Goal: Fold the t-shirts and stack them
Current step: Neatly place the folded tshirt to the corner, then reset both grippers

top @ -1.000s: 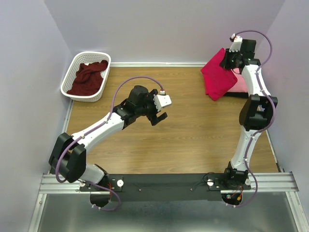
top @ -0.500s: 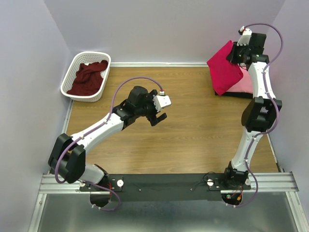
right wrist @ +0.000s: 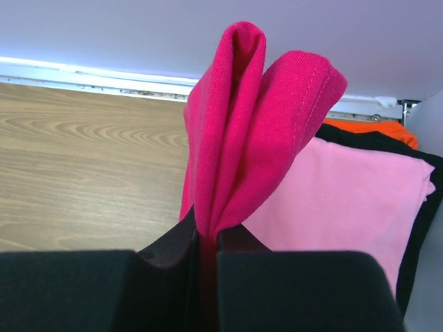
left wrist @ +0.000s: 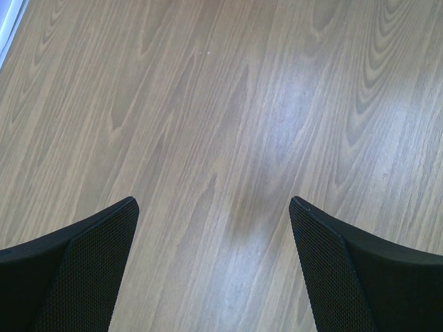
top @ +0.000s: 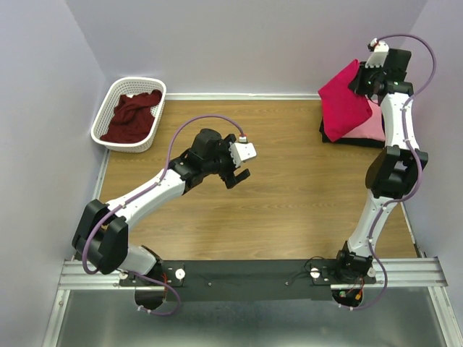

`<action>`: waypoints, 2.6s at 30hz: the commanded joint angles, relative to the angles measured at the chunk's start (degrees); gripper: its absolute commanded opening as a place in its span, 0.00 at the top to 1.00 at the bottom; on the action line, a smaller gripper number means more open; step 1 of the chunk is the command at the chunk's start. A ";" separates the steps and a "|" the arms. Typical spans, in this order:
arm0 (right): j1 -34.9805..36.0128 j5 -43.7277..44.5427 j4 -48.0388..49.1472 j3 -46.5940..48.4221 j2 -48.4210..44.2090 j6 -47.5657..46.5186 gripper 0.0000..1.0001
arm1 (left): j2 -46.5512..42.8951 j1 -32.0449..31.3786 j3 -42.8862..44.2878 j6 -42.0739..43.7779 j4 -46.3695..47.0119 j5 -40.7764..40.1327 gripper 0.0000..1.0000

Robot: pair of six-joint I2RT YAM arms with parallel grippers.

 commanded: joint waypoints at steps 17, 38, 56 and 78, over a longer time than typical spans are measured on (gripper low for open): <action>-5.08 -2.06 -0.42 7.45 8.54 -11.54 1.00 | 2.09 -0.07 2.40 0.08 -1.92 -0.77 0.02; -8.16 5.23 0.81 15.01 19.26 -16.82 0.18 | 2.71 0.01 4.60 -0.27 -5.52 -1.83 0.03; -7.64 -6.45 -1.99 2.72 -1.29 -5.74 0.00 | -4.24 14.25 10.13 -15.92 -7.98 3.18 0.02; 0.36 -14.36 -9.56 -55.64 -43.74 -2.84 0.00 | -10.30 21.46 -2.95 -13.90 -10.62 -3.15 0.02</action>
